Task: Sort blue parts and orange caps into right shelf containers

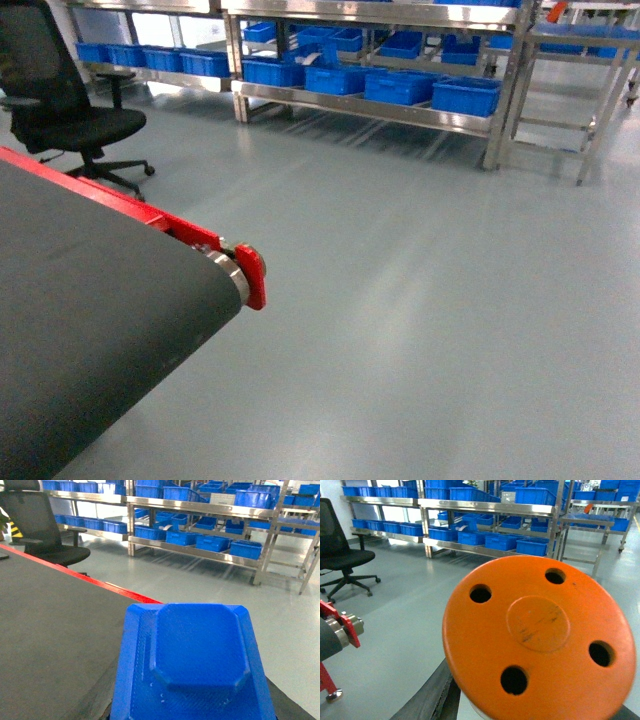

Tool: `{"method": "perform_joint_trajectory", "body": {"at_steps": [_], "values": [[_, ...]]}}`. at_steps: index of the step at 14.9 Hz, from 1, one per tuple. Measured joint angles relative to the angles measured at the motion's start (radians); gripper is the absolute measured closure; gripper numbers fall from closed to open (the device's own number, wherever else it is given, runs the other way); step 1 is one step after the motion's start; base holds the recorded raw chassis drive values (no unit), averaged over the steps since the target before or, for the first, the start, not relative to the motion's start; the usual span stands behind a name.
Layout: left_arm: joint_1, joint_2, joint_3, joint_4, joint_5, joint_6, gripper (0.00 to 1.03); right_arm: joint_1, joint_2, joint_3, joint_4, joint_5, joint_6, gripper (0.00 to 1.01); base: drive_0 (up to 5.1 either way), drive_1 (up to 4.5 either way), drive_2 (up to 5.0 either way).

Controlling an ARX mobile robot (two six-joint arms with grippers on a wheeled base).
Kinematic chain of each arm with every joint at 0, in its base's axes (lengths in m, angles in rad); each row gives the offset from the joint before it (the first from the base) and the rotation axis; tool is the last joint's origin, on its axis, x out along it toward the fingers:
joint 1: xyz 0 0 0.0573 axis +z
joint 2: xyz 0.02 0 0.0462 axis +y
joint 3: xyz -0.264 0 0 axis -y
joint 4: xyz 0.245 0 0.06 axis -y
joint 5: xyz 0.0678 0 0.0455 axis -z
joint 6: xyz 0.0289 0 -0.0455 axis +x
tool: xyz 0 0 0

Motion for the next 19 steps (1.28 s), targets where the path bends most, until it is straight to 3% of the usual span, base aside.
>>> {"method": "perform_joint_trajectory", "body": {"at_steps": [19], "values": [[0.0, 0.0, 0.0, 0.0, 0.0, 0.0, 0.61, 0.0, 0.0, 0.0, 0.0, 0.0, 0.0, 0.57, -1.6, -1.6, -1.6]]}}
